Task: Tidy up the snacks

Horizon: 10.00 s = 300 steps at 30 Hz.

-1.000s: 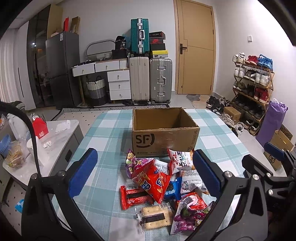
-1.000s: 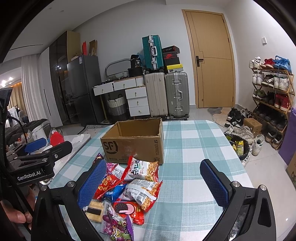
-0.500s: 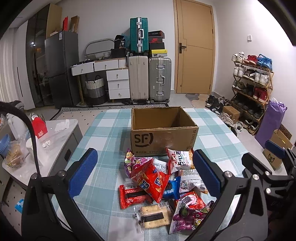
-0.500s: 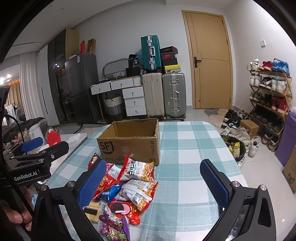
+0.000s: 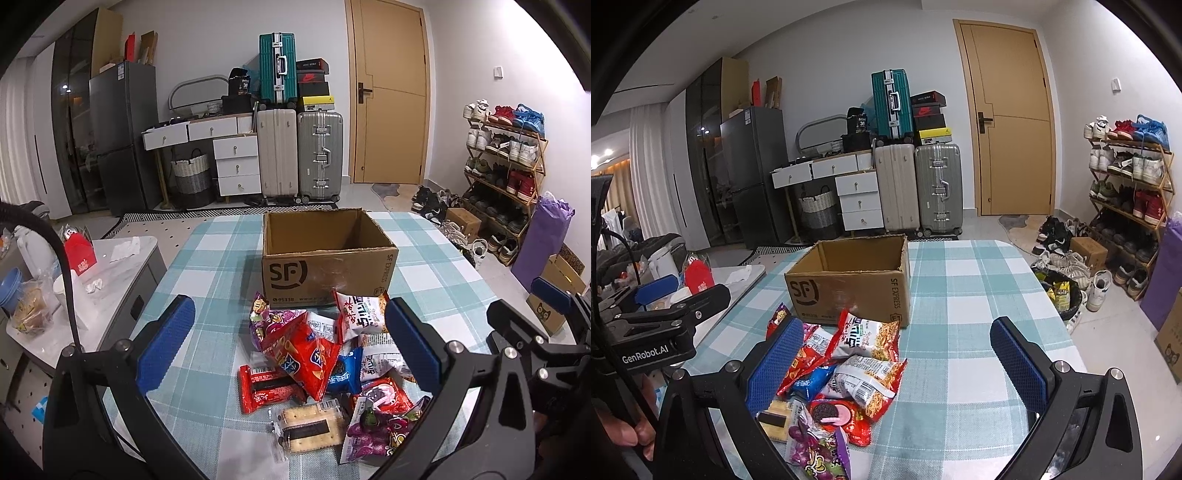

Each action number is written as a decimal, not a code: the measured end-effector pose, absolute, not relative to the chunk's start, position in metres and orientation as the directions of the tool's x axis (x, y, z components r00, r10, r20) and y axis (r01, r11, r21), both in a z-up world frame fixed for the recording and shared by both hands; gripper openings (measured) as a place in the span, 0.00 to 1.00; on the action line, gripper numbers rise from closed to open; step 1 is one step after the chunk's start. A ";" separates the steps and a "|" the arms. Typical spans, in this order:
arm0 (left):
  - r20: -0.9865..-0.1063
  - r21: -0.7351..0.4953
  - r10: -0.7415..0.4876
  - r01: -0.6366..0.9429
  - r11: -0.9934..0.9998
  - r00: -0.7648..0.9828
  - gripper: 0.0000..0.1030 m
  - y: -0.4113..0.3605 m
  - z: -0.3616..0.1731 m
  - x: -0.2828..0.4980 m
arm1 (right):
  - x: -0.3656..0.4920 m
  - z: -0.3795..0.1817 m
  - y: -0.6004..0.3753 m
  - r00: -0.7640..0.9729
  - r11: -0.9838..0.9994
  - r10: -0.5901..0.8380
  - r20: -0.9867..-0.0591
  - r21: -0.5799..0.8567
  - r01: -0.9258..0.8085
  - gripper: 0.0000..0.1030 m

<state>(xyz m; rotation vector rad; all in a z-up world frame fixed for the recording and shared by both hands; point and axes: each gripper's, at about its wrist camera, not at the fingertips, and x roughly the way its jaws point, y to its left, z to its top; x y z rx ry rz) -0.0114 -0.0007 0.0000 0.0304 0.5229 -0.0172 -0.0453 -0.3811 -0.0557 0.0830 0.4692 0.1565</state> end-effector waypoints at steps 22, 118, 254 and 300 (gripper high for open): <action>-0.573 0.007 -0.015 0.023 1.000 0.819 1.00 0.022 -0.048 0.009 | -0.024 -0.111 -0.374 0.723 0.935 0.354 -0.593 0.245 -0.258 1.00; -0.704 -0.344 -0.340 0.119 0.931 0.623 0.34 0.053 -0.138 0.083 | -0.047 -0.161 -0.372 0.586 0.785 0.619 -0.524 0.439 -0.437 0.31; -0.658 0.010 -0.126 0.176 0.984 0.743 0.79 -0.003 -0.006 0.189 | 0.167 -0.005 -0.342 0.749 0.893 0.449 -0.487 0.207 -0.400 0.58; -0.527 -0.065 -0.113 0.093 0.994 0.842 1.00 0.058 -0.060 0.000 | -0.011 -0.066 -0.364 0.793 0.862 0.503 -0.343 0.268 -0.431 0.99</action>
